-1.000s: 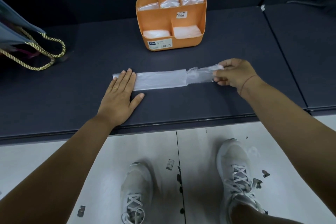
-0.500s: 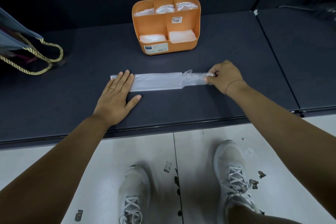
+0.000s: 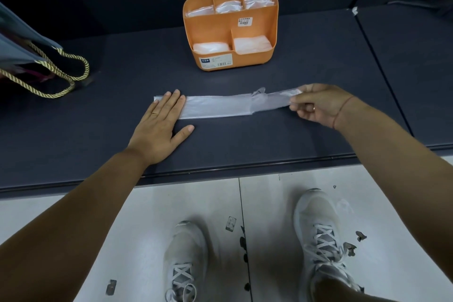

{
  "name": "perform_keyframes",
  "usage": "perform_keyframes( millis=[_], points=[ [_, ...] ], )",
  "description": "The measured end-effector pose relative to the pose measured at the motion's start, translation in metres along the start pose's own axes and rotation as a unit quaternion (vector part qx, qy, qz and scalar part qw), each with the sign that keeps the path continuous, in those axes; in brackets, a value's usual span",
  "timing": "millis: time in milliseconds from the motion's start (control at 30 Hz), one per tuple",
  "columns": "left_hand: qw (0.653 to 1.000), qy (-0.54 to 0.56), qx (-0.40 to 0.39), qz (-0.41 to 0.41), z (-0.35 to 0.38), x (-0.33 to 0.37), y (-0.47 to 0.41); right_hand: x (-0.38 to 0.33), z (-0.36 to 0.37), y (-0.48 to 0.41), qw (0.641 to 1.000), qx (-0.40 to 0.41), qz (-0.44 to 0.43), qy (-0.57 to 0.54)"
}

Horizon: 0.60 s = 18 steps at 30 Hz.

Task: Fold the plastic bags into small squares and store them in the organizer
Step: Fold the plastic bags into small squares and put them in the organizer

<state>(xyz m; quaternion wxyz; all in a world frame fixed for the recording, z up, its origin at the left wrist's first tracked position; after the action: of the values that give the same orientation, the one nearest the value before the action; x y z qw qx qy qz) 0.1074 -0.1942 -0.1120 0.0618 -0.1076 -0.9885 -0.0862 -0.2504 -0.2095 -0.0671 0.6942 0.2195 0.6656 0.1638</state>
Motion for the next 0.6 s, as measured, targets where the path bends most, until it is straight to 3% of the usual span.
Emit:
perform_keyframes(
  millis=[167, 300, 367, 467, 533, 600],
  points=[
    [0.999, -0.033, 0.011, 0.009, -0.005, -0.001, -0.004, -0.001, -0.005, 0.016, 0.994, -0.026, -0.01, 0.105],
    [0.997, 0.017, 0.047, 0.064, -0.011, 0.068, 0.011, 0.0, -0.003, 0.049, 0.995, -0.02, -0.017, 0.096],
    [0.99, 0.079, 0.069, 0.094, -0.001, 0.127, 0.026, -0.002, -0.002, 0.069, 0.996, -0.021, -0.03, 0.077],
    [0.967, 0.236, 0.079, 0.045, 0.002, 0.192, 0.045, -0.008, 0.004, 0.101, 0.995, -0.058, -0.05, 0.07],
    [0.928, 0.352, 0.12, 0.021, -0.003, 0.203, 0.053, -0.015, 0.01, 0.121, 0.989, -0.108, -0.081, 0.064],
    [0.884, 0.454, 0.108, 0.003, -0.015, 0.2, 0.061, -0.021, 0.01, 0.126, 0.984, -0.126, -0.126, 0.022]
  ],
)
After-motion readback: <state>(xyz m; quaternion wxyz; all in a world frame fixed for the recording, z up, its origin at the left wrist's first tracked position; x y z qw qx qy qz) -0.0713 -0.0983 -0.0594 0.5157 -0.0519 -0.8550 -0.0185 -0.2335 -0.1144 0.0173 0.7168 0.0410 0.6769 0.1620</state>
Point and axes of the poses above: each hand's wrist, its own y-axis away from the middle knuckle, its own z-axis out of the palm, x = y × z, the point moved 1 cm from there along -y, towards the middle knuckle, and after that the axes turned 9 degrees about -z, right-handed, at the moved point
